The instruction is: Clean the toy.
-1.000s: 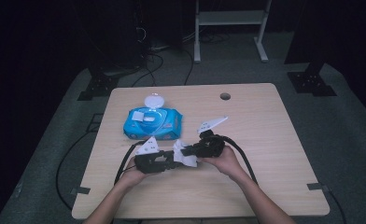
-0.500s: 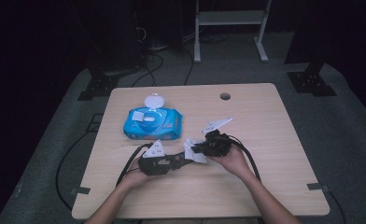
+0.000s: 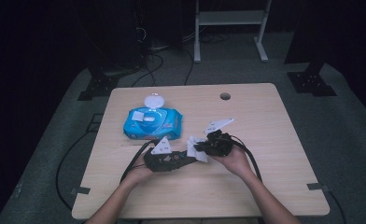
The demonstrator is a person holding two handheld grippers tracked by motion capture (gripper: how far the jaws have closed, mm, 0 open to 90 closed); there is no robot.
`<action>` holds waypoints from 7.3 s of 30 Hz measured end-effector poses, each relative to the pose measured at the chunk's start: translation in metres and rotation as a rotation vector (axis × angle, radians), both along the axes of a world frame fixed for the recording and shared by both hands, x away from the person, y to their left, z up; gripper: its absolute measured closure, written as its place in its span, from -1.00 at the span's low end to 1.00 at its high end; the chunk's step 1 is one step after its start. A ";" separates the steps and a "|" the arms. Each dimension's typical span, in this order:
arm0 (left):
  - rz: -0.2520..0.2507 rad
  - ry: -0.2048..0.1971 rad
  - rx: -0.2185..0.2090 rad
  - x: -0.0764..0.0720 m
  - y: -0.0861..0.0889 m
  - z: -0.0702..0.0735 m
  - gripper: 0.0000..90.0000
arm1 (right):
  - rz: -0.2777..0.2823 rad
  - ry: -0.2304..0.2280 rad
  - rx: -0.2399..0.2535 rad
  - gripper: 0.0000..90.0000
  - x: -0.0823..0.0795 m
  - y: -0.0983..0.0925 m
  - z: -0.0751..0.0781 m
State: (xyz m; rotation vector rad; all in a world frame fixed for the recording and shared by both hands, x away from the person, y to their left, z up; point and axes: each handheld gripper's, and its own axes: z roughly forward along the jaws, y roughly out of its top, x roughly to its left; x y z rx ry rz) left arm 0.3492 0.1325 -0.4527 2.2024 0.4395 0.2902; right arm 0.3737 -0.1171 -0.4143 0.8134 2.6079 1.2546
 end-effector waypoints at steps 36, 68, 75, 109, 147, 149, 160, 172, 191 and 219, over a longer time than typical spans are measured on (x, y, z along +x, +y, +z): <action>-0.014 0.029 0.109 0.013 -0.015 0.010 0.27 | -0.111 -0.014 0.052 0.89 -0.007 -0.034 -0.011; -0.035 0.021 0.417 0.021 -0.065 0.019 0.26 | -0.043 0.058 0.136 0.88 -0.005 -0.026 -0.036; -0.049 -0.027 0.285 0.014 -0.056 0.025 0.27 | -0.064 0.060 0.201 0.88 -0.002 -0.040 -0.027; -0.028 -0.072 -0.034 0.000 -0.039 0.039 0.27 | -0.057 0.014 0.241 0.89 -0.014 -0.048 -0.009; -0.027 -0.069 -0.066 0.004 -0.041 0.041 0.27 | -0.064 -0.019 0.234 0.89 -0.017 -0.047 0.006; -0.033 -0.072 -0.062 0.004 -0.045 0.041 0.27 | -0.059 -0.031 0.237 0.89 -0.018 -0.047 0.011; -0.057 -0.073 -0.010 0.009 -0.066 0.043 0.27 | 0.026 -0.100 0.226 0.89 -0.028 -0.033 0.038; -0.055 -0.013 0.074 0.026 -0.068 0.026 0.27 | -0.091 0.055 0.188 0.89 -0.008 -0.066 -0.016; -0.062 0.065 0.197 0.048 -0.074 0.025 0.19 | -0.092 0.082 0.222 0.89 0.005 -0.055 -0.017; 0.007 0.155 -0.049 0.044 -0.010 0.029 -0.15 | -0.022 0.100 0.170 0.89 0.010 -0.022 -0.015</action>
